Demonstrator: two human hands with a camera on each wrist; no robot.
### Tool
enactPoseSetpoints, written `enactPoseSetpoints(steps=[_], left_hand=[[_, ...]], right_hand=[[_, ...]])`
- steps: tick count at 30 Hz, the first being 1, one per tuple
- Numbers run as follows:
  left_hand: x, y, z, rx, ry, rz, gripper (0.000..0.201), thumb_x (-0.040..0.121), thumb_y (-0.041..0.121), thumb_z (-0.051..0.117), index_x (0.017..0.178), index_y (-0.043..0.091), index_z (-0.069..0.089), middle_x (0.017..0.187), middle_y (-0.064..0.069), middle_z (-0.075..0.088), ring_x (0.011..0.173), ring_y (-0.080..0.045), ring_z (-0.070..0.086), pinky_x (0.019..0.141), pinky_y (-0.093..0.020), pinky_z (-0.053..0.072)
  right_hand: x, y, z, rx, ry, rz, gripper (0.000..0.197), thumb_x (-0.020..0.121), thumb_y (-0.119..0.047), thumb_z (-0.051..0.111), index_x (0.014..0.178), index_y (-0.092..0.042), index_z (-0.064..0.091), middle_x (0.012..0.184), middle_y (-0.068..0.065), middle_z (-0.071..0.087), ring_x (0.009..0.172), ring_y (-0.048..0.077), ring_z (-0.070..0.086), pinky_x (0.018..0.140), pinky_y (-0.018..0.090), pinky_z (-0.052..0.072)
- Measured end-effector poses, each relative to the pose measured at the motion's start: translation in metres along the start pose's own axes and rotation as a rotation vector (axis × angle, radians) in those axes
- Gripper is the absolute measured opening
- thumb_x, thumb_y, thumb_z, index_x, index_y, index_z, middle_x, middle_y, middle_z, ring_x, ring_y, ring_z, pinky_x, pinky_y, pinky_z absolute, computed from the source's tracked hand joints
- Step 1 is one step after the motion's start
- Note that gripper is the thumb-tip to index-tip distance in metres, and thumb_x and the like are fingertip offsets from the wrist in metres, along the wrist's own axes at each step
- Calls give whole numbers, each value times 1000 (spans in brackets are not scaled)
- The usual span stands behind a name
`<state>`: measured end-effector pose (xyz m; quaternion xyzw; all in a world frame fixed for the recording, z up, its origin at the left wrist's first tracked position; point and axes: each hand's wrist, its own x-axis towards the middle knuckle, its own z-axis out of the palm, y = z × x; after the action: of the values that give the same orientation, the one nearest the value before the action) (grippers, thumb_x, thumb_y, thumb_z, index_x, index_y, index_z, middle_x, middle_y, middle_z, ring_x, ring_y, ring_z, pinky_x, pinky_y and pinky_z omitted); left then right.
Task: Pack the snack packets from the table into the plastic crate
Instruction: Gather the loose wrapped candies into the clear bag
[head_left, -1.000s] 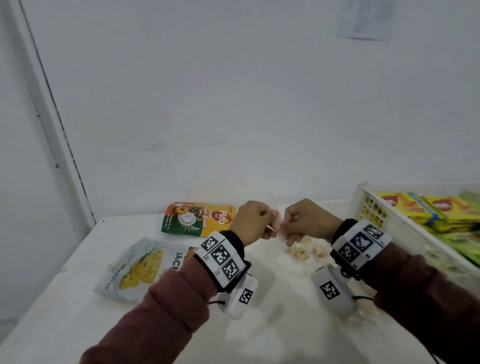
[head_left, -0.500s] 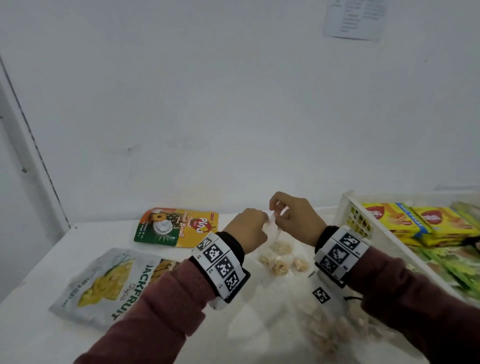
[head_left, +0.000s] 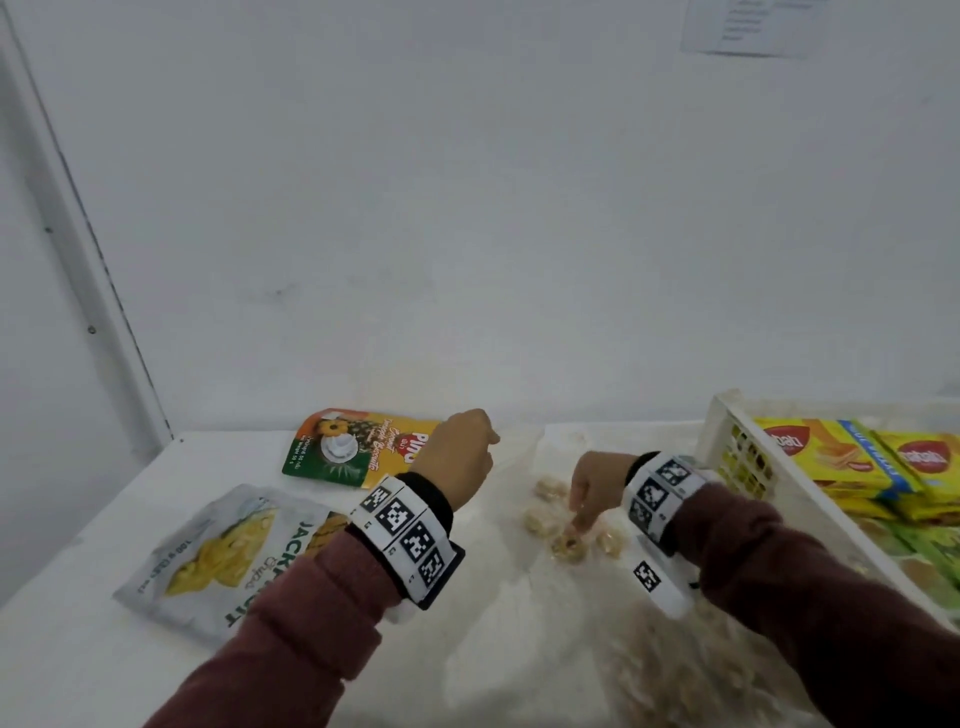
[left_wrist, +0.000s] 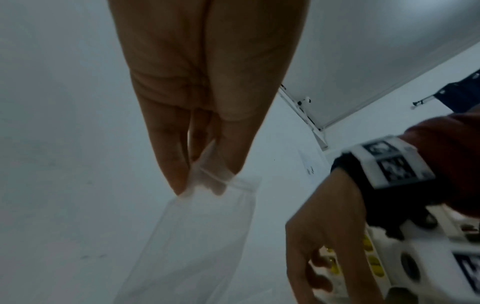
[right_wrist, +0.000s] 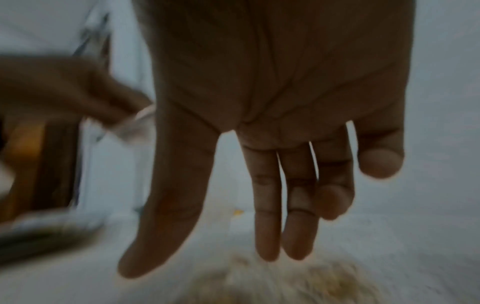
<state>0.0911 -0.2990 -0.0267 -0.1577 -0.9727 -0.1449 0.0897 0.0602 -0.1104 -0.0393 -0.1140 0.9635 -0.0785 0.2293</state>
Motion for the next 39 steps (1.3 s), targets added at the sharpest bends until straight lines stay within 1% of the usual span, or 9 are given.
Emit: enactPoseSetpoints(steps=[4, 7, 12, 15, 18, 24, 28, 32, 39], left_hand=[[-3, 2, -1, -71, -63, 15, 37, 92, 14, 52, 129, 10, 53, 132, -3, 48, 115, -20, 49, 93, -22, 35], [-3, 1, -1, -129, -107, 7, 43, 89, 14, 56, 132, 10, 51, 135, -3, 46, 116, -20, 49, 92, -21, 36], [-2, -2, 2, -210, -131, -52, 48, 87, 6, 55, 134, 12, 49, 137, -2, 44, 120, -21, 47, 89, -18, 34], [1, 0, 5, -239, -145, -69, 49, 86, 4, 54, 134, 13, 49, 138, -2, 44, 116, -20, 48, 85, -17, 35], [3, 3, 6, -231, -145, -48, 50, 86, 2, 52, 135, 12, 48, 138, -2, 44, 121, -20, 46, 89, -17, 34], [5, 7, 4, -208, -122, -16, 50, 88, -4, 44, 135, 12, 47, 138, -4, 44, 125, -20, 43, 95, -18, 32], [8, 2, 1, -213, -142, -46, 50, 88, 0, 48, 137, 11, 45, 138, -5, 43, 123, -22, 44, 95, -20, 33], [12, 4, -2, -228, -127, -53, 45, 87, 4, 53, 132, 6, 49, 134, -7, 47, 119, -24, 48, 89, -22, 36], [11, 7, -7, -421, -68, -34, 38, 79, 1, 61, 116, 8, 62, 120, -5, 57, 92, -20, 54, 70, -17, 36]], right_hand=[[17, -6, 29, -348, 88, 21, 35, 75, -29, 74, 96, -4, 61, 64, -3, 45, 73, 17, 52, 67, 26, 49], [23, -2, 34, -413, 124, 24, 34, 71, -27, 76, 63, -17, 44, 60, -6, 48, 62, 17, 54, 69, 29, 53], [22, -4, 28, -367, 64, 21, 32, 78, -17, 67, 55, -17, 46, 59, -3, 50, 62, 18, 54, 66, 27, 49], [23, 0, 28, -308, 47, 15, 15, 79, -19, 69, 80, -17, 55, 86, 0, 59, 73, 17, 55, 70, 27, 47], [27, 3, 30, -243, 12, 38, 52, 78, -19, 72, 123, -10, 49, 123, 6, 53, 106, 23, 56, 88, 31, 46], [13, 5, 14, -209, -7, -35, 27, 75, -18, 74, 98, -13, 60, 101, 6, 55, 89, 17, 52, 67, 20, 41], [-22, 7, -40, 100, 241, -264, 29, 74, -5, 74, 68, -25, 53, 77, -3, 61, 55, -5, 51, 55, 9, 40], [-58, -13, -60, 528, 477, -601, 21, 76, 2, 72, 81, -14, 59, 76, -5, 60, 59, -6, 56, 57, 5, 39], [-16, -15, -22, -89, 847, -483, 15, 88, -24, 54, 94, -19, 67, 71, -4, 71, 55, 19, 60, 70, 25, 43]])
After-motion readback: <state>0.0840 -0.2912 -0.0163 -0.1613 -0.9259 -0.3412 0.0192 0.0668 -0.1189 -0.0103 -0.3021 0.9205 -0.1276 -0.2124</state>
